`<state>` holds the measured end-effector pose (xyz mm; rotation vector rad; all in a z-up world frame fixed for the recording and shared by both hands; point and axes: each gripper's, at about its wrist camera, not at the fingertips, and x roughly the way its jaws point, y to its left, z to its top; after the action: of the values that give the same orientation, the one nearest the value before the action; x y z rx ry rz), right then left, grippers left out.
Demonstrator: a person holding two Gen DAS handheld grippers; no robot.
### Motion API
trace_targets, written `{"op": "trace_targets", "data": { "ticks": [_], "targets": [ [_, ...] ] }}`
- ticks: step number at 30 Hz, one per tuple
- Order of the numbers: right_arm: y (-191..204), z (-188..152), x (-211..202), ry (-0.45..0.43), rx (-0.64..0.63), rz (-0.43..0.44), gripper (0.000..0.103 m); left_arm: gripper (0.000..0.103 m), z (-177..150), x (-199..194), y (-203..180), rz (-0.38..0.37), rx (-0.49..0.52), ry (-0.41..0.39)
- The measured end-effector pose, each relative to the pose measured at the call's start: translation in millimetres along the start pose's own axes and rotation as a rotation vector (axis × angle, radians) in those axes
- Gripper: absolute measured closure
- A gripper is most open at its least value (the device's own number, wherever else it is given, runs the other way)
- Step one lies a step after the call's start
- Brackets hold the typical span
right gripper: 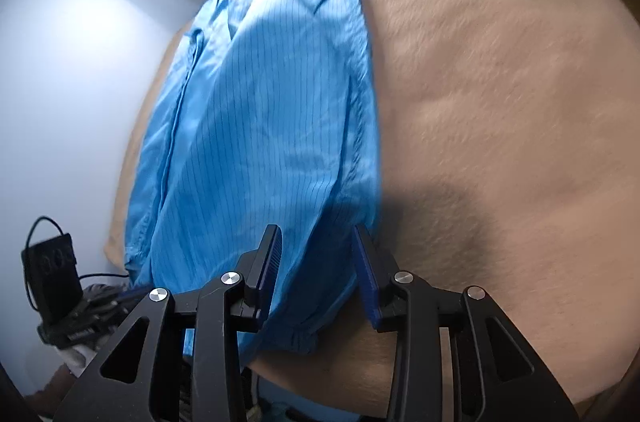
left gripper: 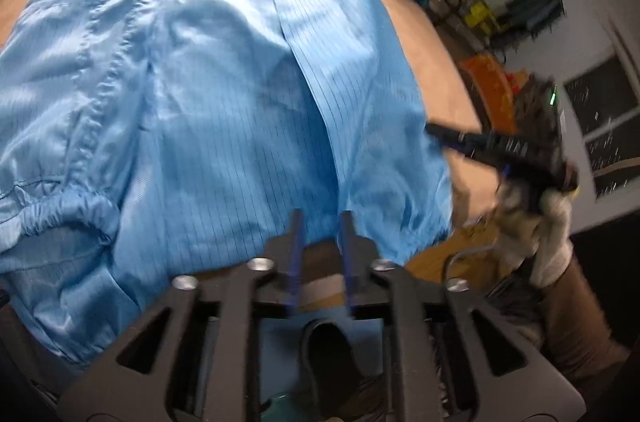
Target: Fold large clothes
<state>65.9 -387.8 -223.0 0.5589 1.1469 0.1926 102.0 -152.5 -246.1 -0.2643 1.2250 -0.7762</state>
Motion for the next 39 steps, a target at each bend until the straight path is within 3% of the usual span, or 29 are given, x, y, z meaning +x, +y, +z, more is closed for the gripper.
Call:
{"op": "trace_targets", "data": {
  "ticks": [1, 3, 4, 7, 9, 11, 13, 14, 16, 18, 21, 22, 24, 25, 26, 27, 29, 34, 37, 39],
  "targets": [
    [1, -1, 2, 0.007, -0.002, -0.003, 0.07, 0.075, 3, -2, 2, -0.01, -0.022, -0.012],
    [4, -3, 7, 0.021, -0.014, -0.015, 0.094, 0.072, 9, -3, 5, -0.029, -0.048, -0.022],
    [6, -4, 7, 0.022, -0.022, -0.007, 0.1, 0.072, 12, 0, 6, -0.038, -0.052, -0.016],
    [18, -5, -4, -0.025, -0.06, 0.028, 0.101, 0.072, 19, 14, 8, -0.047, -0.074, 0.007],
    [27, -8, -23, -0.072, -0.091, 0.102, 0.102, 0.103, 19, 23, 5, -0.049, -0.068, 0.024],
    [34, -11, -45, -0.135, -0.135, 0.187, 0.103, 0.103, 15, 25, -2, -0.016, -0.025, 0.018],
    [29, -12, -51, -0.139, -0.133, 0.222, 0.103, 0.103, 7, 26, -6, 0.0, 0.011, 0.03],
    [26, -13, -48, -0.121, -0.125, 0.199, 0.103, 0.103, 4, 27, -7, 0.005, 0.023, 0.037],
    [19, -18, -26, -0.035, -0.135, 0.034, 0.103, 0.103, -2, 26, -10, 0.015, 0.049, 0.048],
    [13, -20, -14, -0.001, -0.135, -0.051, 0.102, 0.103, -7, 23, -11, 0.024, 0.071, 0.052],
    [4, -12, -21, -0.031, -0.054, -0.006, 0.102, 0.103, -11, 14, -10, 0.012, 0.08, 0.031],
    [0, -11, -26, -0.044, -0.029, 0.039, 0.098, 0.103, -11, 10, -9, 0.001, 0.076, 0.022],
    [-5, -7, -32, -0.07, -0.002, 0.087, 0.077, 0.103, -9, 2, -5, -0.025, 0.054, 0.009],
    [-5, -7, -33, -0.082, 0.005, 0.094, 0.059, 0.103, -6, 0, -4, -0.031, 0.035, 0.001],
    [-5, -6, -33, -0.096, 0.007, 0.092, 0.054, 0.095, -1, -2, -2, -0.042, 0.02, -0.001],
    [-2, -7, -31, -0.096, 0.002, 0.085, 0.054, 0.073, 3, -2, 1, -0.049, 0.006, -0.006],
    [-2, -7, -27, -0.084, 0.006, 0.086, 0.054, 0.047, 11, -1, 9, -0.039, -0.038, -0.033],
    [-4, -1, -18, -0.068, 0.036, 0.109, 0.054, 0.047, 36, 26, 19, -0.061, -0.114, -0.009],
    [-9, 2, -14, -0.057, 0.051, 0.114, 0.057, 0.059, 44, 41, 20, -0.047, -0.12, 0.012],
    [-9, 4, -8, -0.043, 0.058, 0.107, 0.059, 0.081, 47, 50, 18, -0.023, -0.107, 0.023]
  ]
}}
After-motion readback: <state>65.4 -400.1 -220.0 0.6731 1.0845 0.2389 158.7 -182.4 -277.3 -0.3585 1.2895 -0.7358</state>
